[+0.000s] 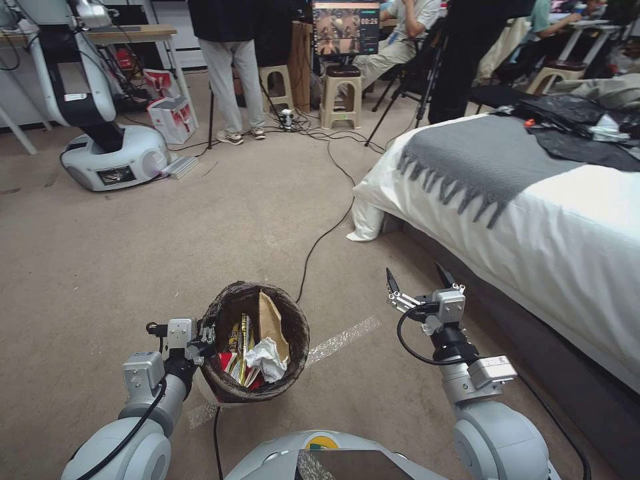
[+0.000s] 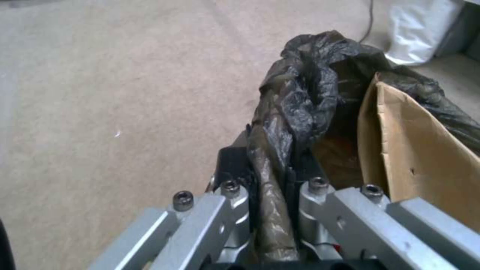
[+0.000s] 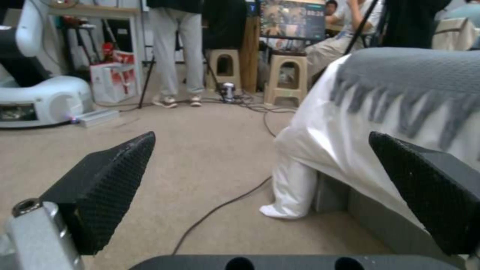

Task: Pick up the trash bin, then pick up the garbage from the floor and place it into the trash bin.

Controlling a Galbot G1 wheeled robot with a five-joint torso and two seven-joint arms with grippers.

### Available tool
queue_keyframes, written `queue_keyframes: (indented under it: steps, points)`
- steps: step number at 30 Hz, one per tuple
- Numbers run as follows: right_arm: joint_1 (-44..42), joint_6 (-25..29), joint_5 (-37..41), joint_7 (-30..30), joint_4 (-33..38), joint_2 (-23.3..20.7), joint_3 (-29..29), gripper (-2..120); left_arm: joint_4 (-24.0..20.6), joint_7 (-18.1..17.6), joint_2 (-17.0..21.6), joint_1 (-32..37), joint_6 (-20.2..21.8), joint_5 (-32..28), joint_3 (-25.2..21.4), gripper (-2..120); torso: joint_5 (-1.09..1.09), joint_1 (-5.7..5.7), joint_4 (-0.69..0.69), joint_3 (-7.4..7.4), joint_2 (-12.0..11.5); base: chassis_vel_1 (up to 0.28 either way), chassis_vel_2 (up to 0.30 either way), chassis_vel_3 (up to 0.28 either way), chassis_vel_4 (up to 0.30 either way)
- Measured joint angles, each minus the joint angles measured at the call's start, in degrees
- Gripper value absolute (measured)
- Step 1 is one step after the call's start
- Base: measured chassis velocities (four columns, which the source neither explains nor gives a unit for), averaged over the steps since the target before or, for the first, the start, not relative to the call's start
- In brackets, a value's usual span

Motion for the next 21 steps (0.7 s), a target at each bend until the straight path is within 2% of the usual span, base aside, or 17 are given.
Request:
queue_keyframes:
  steps: [21]
  points:
    - [0.6,-0.3,0.6,0.1,-0.3,-0.1,0.2,100,0.0,0.1,-0.2,-0.2,-0.2,-0.3,-0.1,7,0.00,0.00,0.00,0.00,0.0,0.066,0.072,0.060,0.066]
